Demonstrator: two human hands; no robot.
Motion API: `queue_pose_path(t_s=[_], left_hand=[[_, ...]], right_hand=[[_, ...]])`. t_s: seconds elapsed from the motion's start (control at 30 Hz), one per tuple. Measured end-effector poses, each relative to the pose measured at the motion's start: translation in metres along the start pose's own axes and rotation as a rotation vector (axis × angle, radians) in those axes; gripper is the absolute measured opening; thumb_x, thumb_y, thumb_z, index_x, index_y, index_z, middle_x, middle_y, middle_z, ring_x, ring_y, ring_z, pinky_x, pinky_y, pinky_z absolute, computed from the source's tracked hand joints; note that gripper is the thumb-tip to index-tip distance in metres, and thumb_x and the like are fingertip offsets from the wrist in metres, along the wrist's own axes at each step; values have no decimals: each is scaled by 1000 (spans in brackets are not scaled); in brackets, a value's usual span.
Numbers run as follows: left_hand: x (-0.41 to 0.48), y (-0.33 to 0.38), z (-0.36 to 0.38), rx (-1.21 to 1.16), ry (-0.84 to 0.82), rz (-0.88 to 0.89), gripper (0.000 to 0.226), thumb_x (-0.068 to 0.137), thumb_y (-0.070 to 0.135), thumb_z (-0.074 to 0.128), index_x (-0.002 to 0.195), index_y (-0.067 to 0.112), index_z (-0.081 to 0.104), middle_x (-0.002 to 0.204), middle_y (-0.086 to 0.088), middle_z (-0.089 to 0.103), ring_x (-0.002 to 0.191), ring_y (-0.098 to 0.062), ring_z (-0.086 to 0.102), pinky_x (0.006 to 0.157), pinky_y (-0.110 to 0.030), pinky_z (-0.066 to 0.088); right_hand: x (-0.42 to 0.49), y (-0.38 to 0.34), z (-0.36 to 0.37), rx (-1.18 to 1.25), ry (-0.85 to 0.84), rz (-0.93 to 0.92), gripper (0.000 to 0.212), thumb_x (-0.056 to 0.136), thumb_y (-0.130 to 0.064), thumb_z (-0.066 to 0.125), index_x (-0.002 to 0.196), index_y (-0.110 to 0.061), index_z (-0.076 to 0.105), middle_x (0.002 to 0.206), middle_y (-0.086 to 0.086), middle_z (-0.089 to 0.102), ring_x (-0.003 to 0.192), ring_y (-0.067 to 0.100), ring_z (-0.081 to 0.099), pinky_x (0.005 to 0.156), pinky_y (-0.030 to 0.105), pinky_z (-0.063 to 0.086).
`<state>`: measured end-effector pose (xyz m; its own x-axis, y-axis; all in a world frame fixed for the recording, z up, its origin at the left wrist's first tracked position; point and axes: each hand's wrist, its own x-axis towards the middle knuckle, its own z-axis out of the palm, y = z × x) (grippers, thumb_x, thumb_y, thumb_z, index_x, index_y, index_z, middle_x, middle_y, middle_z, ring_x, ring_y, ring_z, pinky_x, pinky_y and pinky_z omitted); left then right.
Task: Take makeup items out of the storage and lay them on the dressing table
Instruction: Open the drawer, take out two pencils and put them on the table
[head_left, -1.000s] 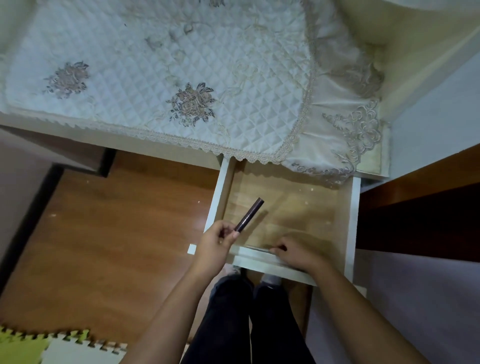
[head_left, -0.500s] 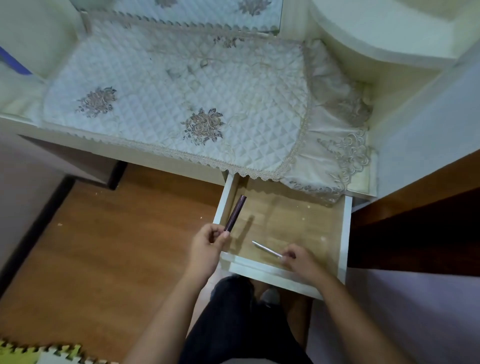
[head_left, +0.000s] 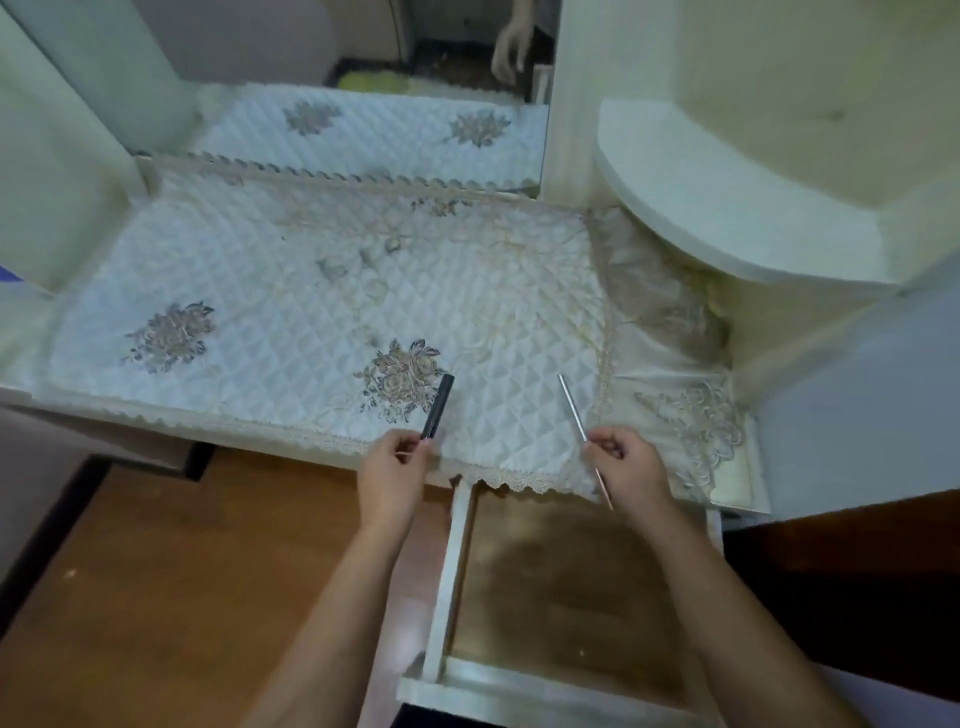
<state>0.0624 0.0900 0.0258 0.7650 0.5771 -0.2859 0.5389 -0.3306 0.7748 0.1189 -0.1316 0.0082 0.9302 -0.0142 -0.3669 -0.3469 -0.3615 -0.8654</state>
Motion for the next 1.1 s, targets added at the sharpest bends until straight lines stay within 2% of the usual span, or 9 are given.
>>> queue_pose_path(t_s=[0.17, 0.33, 0.47, 0.6, 0.7, 0.8, 0.9, 1.0, 1.1], left_hand=[[78, 24, 10, 55, 7, 46, 17, 86, 23, 58, 92, 9, 64, 83, -4, 64, 75, -21, 57, 65, -30, 41], [125, 26, 20, 134, 34, 90, 23, 87, 27, 54, 95, 8, 64, 91, -6, 62, 83, -23, 58, 68, -33, 44], [140, 25, 23, 219, 86, 151, 23, 87, 24, 53, 90, 6, 66, 78, -4, 63, 72, -20, 56, 59, -32, 43], [146, 16, 26, 310, 26, 169, 31, 81, 40, 56, 96, 14, 64, 91, -7, 67, 85, -26, 61, 63, -39, 52], [133, 13, 23, 351, 30, 166, 47, 80, 41, 61, 114, 10, 55, 111, -12, 57, 107, -29, 50, 83, -41, 47], [103, 10, 11, 324, 44, 202, 55, 80, 37, 64, 123, 8, 47, 120, -14, 51, 114, -28, 44, 94, -40, 41], [61, -8, -1, 321, -48, 238, 53, 80, 33, 65, 124, 10, 46, 122, -13, 51, 117, -26, 44, 98, -38, 39], [6, -38, -10, 343, -175, 208, 53, 79, 34, 66, 123, 12, 47, 121, -9, 52, 118, -23, 46, 97, -34, 39], [-51, -75, -13, 392, -295, 158, 54, 78, 39, 65, 124, 16, 48, 125, -4, 52, 119, -19, 45, 100, -32, 39]], right_hand=[[64, -40, 34, -128, 29, 4, 6, 83, -11, 57, 86, -16, 58, 73, -7, 53, 69, 11, 51, 56, 16, 38], [105, -54, 58, -234, 59, 28, 10, 85, -14, 56, 94, -11, 59, 84, 0, 58, 66, 13, 52, 45, 18, 35], [118, -51, 65, -277, 132, 2, 3, 82, -18, 59, 84, -19, 57, 80, -2, 58, 78, 21, 58, 65, 27, 41], [119, -48, 66, -310, 130, -17, 11, 81, -18, 61, 91, -14, 59, 84, -1, 57, 79, 19, 55, 72, 28, 42], [113, -45, 60, -290, 132, -41, 25, 79, -20, 65, 100, -9, 59, 93, 6, 57, 82, 20, 56, 75, 30, 45], [92, -37, 46, -254, 130, -42, 30, 80, -23, 65, 107, -11, 56, 101, 3, 51, 85, 17, 54, 76, 30, 47], [54, -22, 30, -217, 116, -65, 30, 83, -18, 62, 111, -10, 54, 106, -1, 45, 90, 14, 52, 80, 24, 43], [9, 1, 18, -228, 63, -101, 31, 83, -15, 61, 113, -8, 56, 106, -1, 47, 95, 16, 53, 89, 29, 47], [-34, 31, 9, -291, -56, -120, 34, 82, -22, 62, 115, -16, 55, 111, -8, 49, 102, 10, 52, 91, 28, 45]])
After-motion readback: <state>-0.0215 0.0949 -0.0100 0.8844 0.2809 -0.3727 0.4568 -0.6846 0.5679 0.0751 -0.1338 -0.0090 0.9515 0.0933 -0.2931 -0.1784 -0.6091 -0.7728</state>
